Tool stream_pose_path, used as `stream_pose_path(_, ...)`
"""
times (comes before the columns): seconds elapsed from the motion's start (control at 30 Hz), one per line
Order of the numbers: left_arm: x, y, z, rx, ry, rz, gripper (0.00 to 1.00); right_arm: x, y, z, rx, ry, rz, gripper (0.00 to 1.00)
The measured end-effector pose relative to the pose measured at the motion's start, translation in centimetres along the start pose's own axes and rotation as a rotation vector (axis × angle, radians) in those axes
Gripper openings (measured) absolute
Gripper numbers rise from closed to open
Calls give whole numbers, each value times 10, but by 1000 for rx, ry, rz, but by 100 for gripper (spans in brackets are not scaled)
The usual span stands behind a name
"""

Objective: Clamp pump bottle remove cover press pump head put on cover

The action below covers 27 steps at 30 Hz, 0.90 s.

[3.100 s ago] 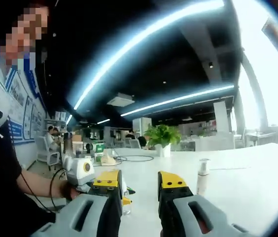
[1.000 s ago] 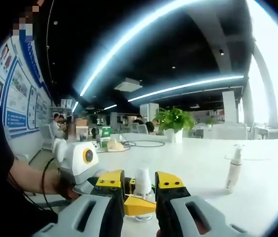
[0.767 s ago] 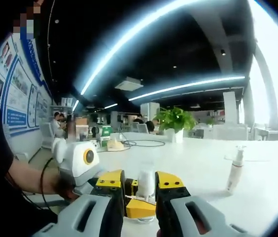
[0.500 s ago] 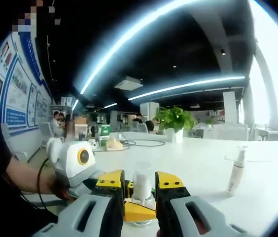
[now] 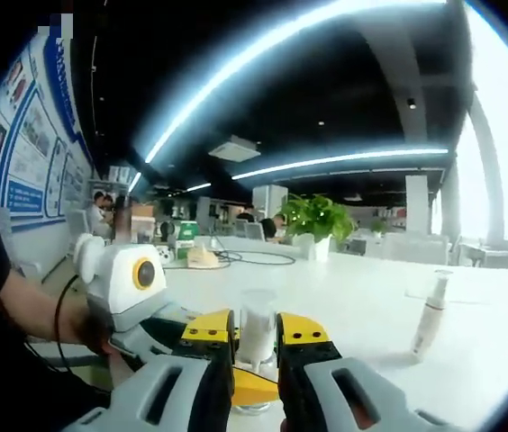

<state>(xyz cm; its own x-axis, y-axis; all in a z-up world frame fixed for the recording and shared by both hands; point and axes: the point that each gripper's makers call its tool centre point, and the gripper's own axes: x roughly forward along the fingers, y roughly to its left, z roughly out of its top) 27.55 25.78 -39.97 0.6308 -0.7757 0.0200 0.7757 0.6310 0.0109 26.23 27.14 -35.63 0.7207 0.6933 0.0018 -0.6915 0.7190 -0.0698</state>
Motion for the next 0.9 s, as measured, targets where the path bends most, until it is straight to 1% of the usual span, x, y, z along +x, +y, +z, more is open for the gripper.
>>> stream_pose_path(0.37, 0, 0, -1, -1, 1, 0, 15, 1, 0, 0, 12, -6, -6, 10)
stream_pose_path(0.57, -1, -1, -1, 5, 0, -1, 15, 1, 0, 0, 6, -2, 2, 10)
stream_pose_path(0.73, -1, -1, -1, 8, 0, -2, 15, 0, 1, 1, -7, -18, 2, 10)
stream_pose_path(0.9, -1, -1, -1, 10, 1, -1, 15, 0, 0, 1, -13, -17, 0, 10)
